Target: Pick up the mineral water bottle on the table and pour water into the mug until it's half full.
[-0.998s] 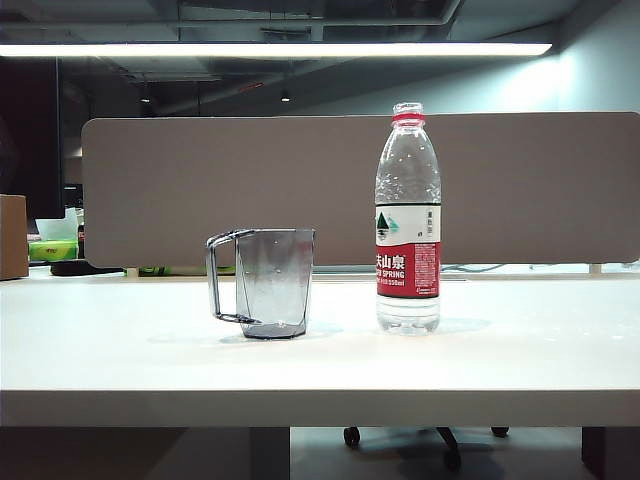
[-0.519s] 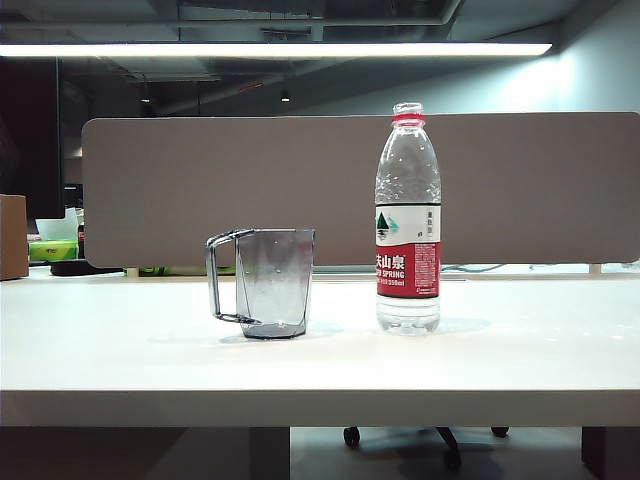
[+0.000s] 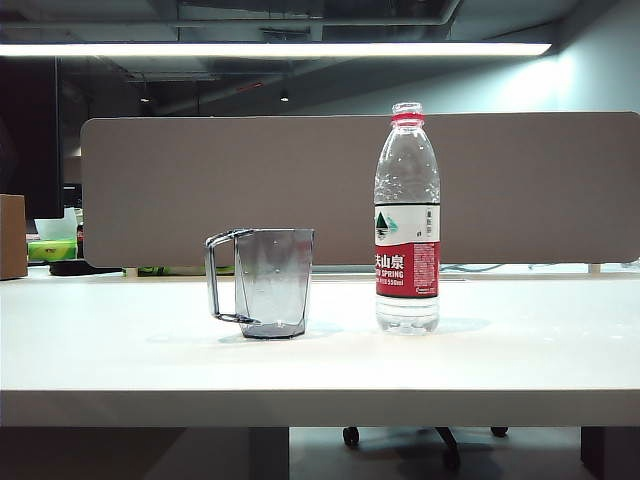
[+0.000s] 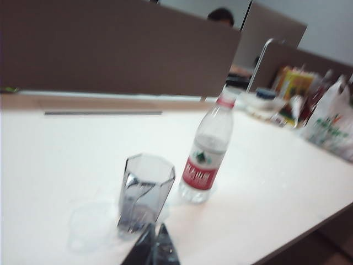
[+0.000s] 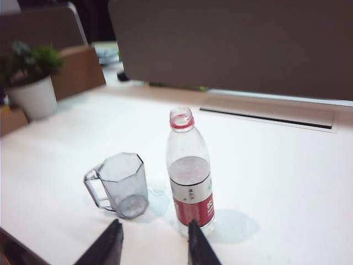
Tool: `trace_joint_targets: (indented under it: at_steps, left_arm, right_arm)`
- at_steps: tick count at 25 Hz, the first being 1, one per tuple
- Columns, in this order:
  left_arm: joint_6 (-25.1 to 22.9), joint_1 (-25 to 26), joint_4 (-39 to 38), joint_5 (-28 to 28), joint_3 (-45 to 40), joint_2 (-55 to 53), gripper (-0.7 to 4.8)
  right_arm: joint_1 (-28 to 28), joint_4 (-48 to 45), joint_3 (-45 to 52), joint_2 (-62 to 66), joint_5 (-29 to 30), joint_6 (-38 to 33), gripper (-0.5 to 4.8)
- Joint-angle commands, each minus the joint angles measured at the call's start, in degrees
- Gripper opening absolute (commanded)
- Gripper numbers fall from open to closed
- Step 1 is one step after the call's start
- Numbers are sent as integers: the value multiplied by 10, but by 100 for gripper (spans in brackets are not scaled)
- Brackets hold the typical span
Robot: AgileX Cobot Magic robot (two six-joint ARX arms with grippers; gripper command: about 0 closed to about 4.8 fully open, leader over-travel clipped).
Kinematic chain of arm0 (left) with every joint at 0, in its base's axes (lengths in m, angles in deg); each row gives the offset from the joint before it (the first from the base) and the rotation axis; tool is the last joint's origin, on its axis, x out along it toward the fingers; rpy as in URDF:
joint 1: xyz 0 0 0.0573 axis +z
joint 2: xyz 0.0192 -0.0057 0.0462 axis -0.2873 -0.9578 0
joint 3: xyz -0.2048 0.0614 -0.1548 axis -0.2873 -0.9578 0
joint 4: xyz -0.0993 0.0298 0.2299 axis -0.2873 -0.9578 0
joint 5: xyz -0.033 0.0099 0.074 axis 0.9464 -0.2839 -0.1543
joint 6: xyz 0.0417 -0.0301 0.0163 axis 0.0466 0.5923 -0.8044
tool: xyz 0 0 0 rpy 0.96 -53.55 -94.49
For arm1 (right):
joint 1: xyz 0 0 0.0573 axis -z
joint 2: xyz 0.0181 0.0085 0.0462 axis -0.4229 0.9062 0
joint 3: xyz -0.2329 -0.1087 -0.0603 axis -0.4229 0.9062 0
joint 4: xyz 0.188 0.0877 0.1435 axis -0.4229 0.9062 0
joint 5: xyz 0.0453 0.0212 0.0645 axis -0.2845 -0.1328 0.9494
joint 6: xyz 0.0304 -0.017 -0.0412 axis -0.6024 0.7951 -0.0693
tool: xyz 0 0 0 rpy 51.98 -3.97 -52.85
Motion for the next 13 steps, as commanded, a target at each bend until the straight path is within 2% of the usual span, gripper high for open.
trace_joint_targets:
  at_steps: [1,3,6,8,13]
  left_arm:
    - [-26,0,-35,-17,1,0,-5]
    - [-27,0,-30,-26,1,0,-5]
    - [-83,0,-21,-65,1,0,-5]
    - [-85,0,-21,-82,1,0,-5]
    - [-83,0,-21,-81,1,2,-5]
  right_arm:
    - [-33,-138,-3,105,-31,53,247]
    - [-53,-188,-3,170,-32,52,282]
    - [-113,-270,-3,322,-79,16,285]
    - [-130,-321,-3,398,-85,14,286]
    - [-132,-490,43,506,-121,6,285]
